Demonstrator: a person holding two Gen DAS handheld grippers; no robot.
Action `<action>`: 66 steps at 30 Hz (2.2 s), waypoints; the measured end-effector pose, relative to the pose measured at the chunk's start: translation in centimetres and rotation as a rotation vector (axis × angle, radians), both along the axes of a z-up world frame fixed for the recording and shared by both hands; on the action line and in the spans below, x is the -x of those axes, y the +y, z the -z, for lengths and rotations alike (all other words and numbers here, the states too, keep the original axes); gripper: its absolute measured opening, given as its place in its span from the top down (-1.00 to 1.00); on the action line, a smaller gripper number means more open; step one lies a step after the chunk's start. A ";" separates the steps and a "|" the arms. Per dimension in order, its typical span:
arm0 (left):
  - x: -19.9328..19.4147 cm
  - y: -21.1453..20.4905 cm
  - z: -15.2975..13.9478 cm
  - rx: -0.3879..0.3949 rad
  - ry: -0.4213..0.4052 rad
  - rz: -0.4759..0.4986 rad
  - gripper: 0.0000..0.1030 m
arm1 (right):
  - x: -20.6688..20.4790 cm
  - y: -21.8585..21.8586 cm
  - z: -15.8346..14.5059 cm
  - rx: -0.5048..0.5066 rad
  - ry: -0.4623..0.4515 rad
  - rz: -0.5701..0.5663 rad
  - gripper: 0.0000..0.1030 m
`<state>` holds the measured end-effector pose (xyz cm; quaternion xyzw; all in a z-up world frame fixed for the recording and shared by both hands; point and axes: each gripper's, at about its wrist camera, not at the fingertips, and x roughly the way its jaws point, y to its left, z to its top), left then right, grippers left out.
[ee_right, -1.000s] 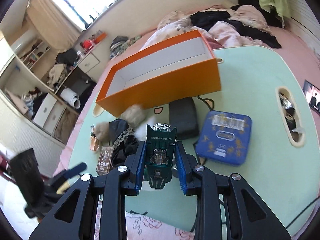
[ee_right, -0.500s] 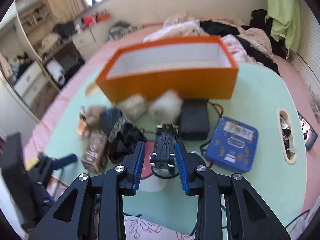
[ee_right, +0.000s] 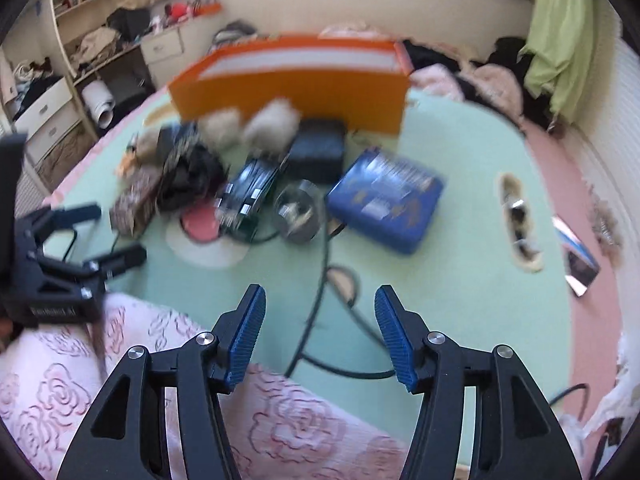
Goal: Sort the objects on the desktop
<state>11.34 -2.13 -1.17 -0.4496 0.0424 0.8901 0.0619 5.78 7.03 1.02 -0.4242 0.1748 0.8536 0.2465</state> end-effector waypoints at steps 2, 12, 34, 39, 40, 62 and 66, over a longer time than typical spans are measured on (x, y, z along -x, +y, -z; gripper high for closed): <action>0.2 0.0 0.1 -0.001 -0.004 -0.011 -1.00 | 0.6 -0.7 0.0 -0.048 -0.022 -0.022 -0.52; 0.8 -0.1 0.2 0.003 -0.009 -0.006 -1.00 | -0.7 1.0 0.8 -0.054 0.038 -0.047 -0.99; 0.4 0.3 0.4 -0.020 0.076 0.068 -1.00 | -0.8 1.2 1.8 -0.106 0.111 -0.123 -0.99; 0.2 -0.6 0.1 -0.086 0.099 0.060 -1.00 | -0.8 1.2 1.8 -0.106 0.111 -0.125 -0.99; 0.0 -1.1 -0.1 -0.125 0.107 0.059 -1.00 | -0.8 1.2 1.7 -0.106 0.111 -0.125 -0.99; 0.9 -0.9 -0.6 -0.139 0.143 0.094 0.23 | -1.5 1.1 1.1 -0.069 0.191 -0.130 -0.99; -0.3 -1.1 -0.8 -0.161 0.182 0.112 0.23 | -1.4 1.0 -0.3 -0.118 0.232 -0.106 -0.88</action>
